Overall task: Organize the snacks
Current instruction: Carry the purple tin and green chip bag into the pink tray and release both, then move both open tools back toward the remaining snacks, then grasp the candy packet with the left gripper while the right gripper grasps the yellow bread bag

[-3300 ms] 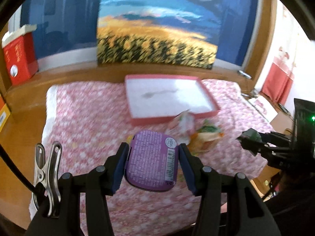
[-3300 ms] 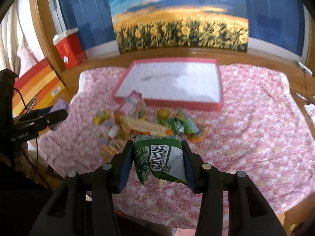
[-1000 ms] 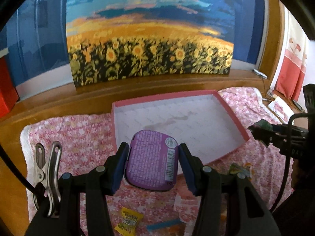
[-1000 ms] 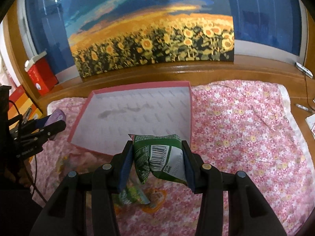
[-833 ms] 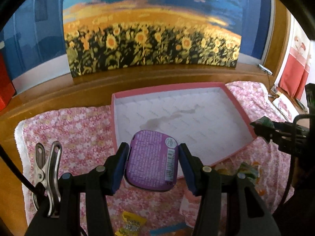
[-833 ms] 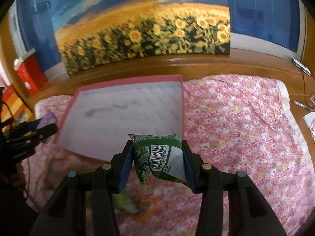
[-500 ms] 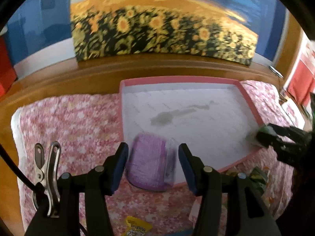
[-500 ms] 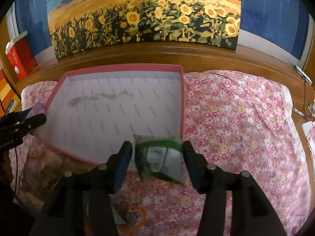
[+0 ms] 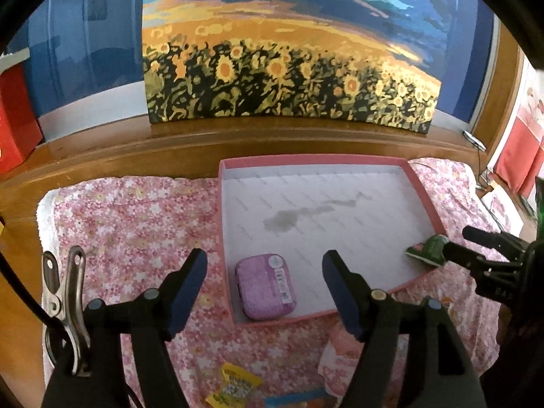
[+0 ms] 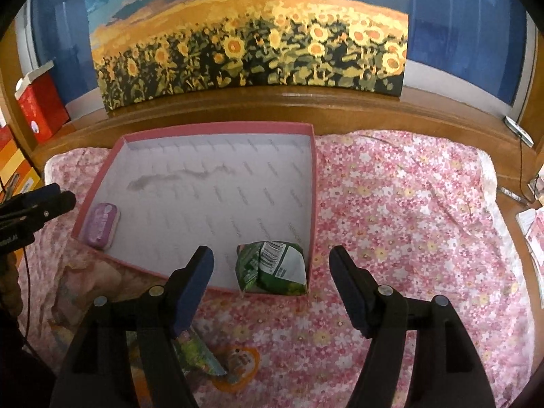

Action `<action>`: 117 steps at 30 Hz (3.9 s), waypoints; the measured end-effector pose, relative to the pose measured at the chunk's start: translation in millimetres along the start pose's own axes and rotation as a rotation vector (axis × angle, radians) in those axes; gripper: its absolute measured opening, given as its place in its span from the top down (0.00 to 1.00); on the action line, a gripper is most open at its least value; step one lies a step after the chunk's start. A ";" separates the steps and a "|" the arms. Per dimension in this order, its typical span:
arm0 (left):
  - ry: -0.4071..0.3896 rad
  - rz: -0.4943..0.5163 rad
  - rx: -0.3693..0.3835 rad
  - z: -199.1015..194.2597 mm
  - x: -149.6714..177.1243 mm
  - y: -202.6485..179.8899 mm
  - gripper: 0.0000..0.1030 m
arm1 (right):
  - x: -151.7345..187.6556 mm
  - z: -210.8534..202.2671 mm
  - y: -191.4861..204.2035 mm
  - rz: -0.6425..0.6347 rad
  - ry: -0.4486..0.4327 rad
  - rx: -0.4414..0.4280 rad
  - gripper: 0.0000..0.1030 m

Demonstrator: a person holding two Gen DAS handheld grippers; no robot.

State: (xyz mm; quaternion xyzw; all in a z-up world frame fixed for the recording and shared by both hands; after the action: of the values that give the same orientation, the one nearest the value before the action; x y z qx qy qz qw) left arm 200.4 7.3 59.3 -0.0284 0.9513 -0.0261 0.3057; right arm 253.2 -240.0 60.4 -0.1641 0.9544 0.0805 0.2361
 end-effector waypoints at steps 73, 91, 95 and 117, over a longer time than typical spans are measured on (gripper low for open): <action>0.192 -0.013 0.032 -103.2 186.6 -35.8 0.28 | 186.2 -81.5 61.7 -0.010 0.159 -0.188 0.30; 0.145 0.100 0.210 -56.5 142.0 -73.3 0.32 | 186.9 -112.8 13.2 0.130 0.053 -0.085 0.30; 0.163 0.109 0.224 -40.2 139.3 -74.6 0.34 | 186.8 -119.3 5.8 0.147 0.036 -0.067 0.30; 0.086 0.047 0.220 -75.0 136.3 -39.3 0.82 | 134.9 -94.2 44.1 0.036 0.007 -0.163 0.30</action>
State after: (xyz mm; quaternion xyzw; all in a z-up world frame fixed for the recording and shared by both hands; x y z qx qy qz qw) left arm 47.5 -39.0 43.7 0.0286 0.9554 -0.1241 0.2664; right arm 85.1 -257.8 81.8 -0.1657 0.9483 0.1616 0.2173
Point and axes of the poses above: each gripper's, at about its wrist camera, not at the fingertips, and z roughly the way its jaws point, y to its left, x to its underside, the point moved 4 cm from there along z, roughly the way its jaws point, and after that the axes turned 8 degrees about y, right-handed, at the moved point
